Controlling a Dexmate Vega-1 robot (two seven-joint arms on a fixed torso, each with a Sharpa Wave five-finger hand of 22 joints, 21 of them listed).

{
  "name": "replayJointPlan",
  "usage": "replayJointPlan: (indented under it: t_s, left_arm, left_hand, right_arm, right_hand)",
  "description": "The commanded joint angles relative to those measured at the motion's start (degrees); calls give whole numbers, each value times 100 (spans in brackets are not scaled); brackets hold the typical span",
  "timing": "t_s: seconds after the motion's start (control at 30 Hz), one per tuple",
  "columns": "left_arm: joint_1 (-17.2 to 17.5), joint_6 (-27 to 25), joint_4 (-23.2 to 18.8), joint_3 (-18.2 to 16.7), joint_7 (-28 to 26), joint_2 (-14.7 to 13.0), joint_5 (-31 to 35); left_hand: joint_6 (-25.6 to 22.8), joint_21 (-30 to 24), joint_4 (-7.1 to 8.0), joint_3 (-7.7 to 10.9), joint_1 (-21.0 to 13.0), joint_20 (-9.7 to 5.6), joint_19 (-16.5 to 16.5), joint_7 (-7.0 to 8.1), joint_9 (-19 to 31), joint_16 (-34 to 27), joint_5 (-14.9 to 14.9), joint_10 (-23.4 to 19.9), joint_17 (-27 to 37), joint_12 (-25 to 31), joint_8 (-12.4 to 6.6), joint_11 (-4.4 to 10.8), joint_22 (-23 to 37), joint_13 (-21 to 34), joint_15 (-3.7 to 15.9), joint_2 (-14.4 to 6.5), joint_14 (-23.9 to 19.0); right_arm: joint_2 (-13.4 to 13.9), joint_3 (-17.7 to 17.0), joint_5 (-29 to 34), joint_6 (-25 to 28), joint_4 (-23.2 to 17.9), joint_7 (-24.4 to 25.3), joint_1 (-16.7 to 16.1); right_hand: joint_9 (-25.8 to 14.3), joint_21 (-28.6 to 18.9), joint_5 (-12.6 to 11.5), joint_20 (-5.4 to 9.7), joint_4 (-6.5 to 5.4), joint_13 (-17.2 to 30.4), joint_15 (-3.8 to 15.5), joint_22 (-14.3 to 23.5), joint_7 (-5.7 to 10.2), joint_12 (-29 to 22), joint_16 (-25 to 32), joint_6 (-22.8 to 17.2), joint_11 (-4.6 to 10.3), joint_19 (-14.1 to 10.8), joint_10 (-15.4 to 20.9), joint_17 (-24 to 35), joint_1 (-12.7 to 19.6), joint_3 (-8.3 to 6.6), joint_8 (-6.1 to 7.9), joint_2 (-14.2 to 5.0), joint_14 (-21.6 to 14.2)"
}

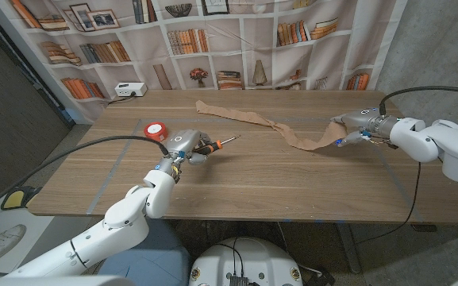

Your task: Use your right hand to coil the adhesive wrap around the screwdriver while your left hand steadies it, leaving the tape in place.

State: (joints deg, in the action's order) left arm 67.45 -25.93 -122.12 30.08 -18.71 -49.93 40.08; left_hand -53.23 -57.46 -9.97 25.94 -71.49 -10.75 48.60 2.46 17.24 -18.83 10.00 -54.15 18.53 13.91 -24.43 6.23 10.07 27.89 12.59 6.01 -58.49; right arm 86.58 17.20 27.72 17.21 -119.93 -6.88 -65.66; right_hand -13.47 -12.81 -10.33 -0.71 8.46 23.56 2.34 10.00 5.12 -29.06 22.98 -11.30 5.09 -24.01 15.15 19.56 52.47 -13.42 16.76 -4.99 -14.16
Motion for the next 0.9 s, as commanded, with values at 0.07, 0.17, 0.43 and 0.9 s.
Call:
replayJointPlan:
  t_s: [0.07,0.17,0.43,0.9]
  left_arm:
    - [-209,44,58,31,47,-18,20]
    - [-248,58,60,28,59,-29,32]
    - [-313,150,105,2,20,-41,21]
    - [-330,198,155,-6,12,-15,-38]
  left_hand:
    - [-166,-50,38,96,-1196,-31,1,-89,128,-21,35,-27,18,-29,-36,-10,24,3,49,-1236,-108]
    - [-167,-55,36,96,-1197,-31,0,-88,126,-22,35,-23,20,-32,-33,-10,23,4,51,-1234,-111]
    - [-172,-73,36,99,-1196,-31,-8,-95,119,-20,36,-27,25,-33,-22,-5,22,9,47,-1233,-108]
    - [-196,-83,29,114,-1213,-40,-42,-132,109,-19,37,-33,39,-41,-10,-21,12,6,31,-1234,-102]
  right_arm:
    - [240,-1064,-112,-83,-385,458,-1141]
    - [240,-1345,-164,-156,-393,540,-1400]
    - [-127,-2018,58,-553,-440,391,-1915]
    - [-1064,-2321,727,-1312,-617,-190,-1895]
  right_hand:
    - [-26,30,-44,-30,8,19,934,23,5,-55,48,-82,22,14,88,31,42,40,22,-63,18]
    - [-30,36,-44,-31,6,27,931,23,-5,-64,50,-98,13,20,96,36,44,48,26,-60,17]
    - [-38,49,-47,-35,9,45,930,23,-10,-81,52,-112,22,30,107,48,60,61,25,-56,15]
    - [-53,87,-55,-60,21,80,941,21,1,-114,51,-155,40,91,130,66,119,73,30,-58,10]
